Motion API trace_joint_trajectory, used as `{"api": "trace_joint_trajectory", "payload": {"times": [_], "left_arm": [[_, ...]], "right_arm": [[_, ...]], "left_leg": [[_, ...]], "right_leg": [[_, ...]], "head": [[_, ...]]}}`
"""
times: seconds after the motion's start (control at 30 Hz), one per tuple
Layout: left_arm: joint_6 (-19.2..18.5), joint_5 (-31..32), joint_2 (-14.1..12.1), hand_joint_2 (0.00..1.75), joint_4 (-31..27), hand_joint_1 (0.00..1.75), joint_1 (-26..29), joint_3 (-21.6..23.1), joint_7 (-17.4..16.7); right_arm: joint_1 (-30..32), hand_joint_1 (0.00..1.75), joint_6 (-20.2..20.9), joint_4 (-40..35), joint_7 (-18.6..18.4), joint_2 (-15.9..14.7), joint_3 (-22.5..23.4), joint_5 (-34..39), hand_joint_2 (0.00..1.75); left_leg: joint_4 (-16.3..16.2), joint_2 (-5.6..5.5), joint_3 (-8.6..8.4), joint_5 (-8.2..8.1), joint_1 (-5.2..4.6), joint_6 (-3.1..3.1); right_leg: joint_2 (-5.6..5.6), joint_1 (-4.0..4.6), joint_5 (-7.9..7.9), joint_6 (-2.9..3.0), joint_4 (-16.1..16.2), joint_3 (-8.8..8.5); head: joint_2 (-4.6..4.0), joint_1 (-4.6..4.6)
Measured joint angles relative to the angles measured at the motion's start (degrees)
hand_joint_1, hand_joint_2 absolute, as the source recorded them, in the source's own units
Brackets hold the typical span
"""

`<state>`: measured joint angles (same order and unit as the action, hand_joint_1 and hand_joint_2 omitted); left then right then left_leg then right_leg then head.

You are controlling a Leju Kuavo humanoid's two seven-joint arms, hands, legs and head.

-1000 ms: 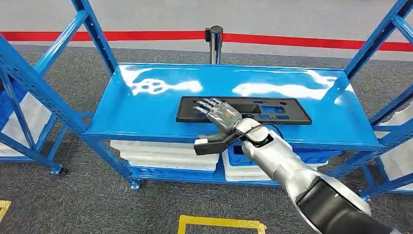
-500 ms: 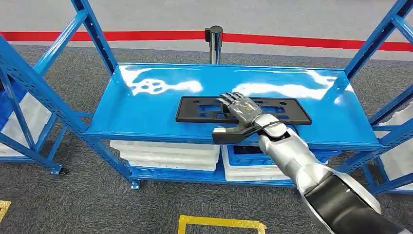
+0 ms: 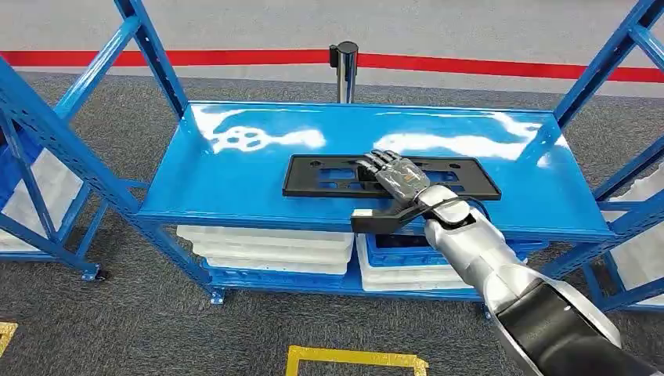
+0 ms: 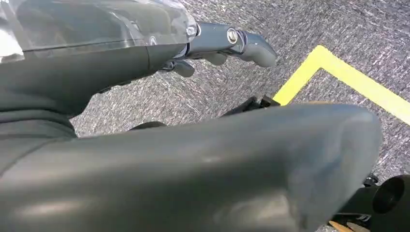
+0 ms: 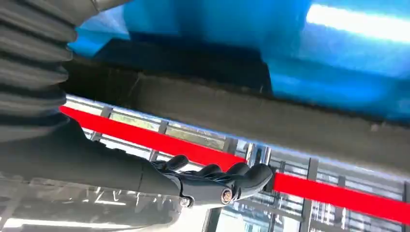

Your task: Take the parts from the cabinet and place them on the table.

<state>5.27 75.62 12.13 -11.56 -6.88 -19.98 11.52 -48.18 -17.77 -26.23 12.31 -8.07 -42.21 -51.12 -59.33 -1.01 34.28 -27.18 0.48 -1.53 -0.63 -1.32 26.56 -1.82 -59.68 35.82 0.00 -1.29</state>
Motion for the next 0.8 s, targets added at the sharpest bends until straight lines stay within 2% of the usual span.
{"api": "trace_joint_trajectory", "payload": {"times": [0.2,0.23,0.27,0.57,0.8], "left_arm": [[0.1,0.0,0.0,0.00,0.0,0.00,0.0,0.1,0.0],[0.1,0.0,0.0,0.00,0.0,0.00,0.0,0.1,-0.1],[0.1,0.0,0.0,0.00,0.0,0.00,0.0,0.1,-0.1],[0.2,-0.3,0.0,0.00,0.0,0.00,0.0,0.3,-0.2],[0.3,-0.6,0.0,0.00,0.0,0.00,0.0,0.3,-0.1]], "right_arm": [[0.3,0.00,-1.7,0.0,-1.3,-0.3,1.9,0.0,1.75],[0.5,0.12,-2.1,0.0,-1.7,-0.5,2.4,-0.3,1.75],[0.6,1.75,-2.4,0.0,-2.1,-0.5,2.9,-0.4,1.75],[2.1,1.75,-5.0,0.0,-3.0,-1.3,5.9,-1.4,1.75],[3.0,1.75,-5.8,0.0,-1.8,-1.4,7.1,-2.3,1.75]], "left_leg": [[0.0,0.00,0.00,0.00,0.00,0.00],[0.0,0.00,0.00,0.00,0.00,0.00],[0.0,-0.01,0.00,0.00,0.00,0.00],[0.0,0.00,0.00,0.00,0.00,0.00],[0.0,0.00,0.00,0.00,0.00,0.00]], "right_leg": [[0.00,0.00,0.00,0.00,0.0,0.00],[0.00,0.00,0.00,0.00,0.0,-0.01],[0.00,0.00,0.00,0.00,0.0,-0.01],[0.00,-0.01,0.00,0.00,0.0,0.00],[0.00,-0.01,0.00,0.00,0.0,-0.01]], "head": [[0.00,0.00],[0.00,0.00],[0.00,0.00],[0.00,0.00],[0.00,0.00]]}}
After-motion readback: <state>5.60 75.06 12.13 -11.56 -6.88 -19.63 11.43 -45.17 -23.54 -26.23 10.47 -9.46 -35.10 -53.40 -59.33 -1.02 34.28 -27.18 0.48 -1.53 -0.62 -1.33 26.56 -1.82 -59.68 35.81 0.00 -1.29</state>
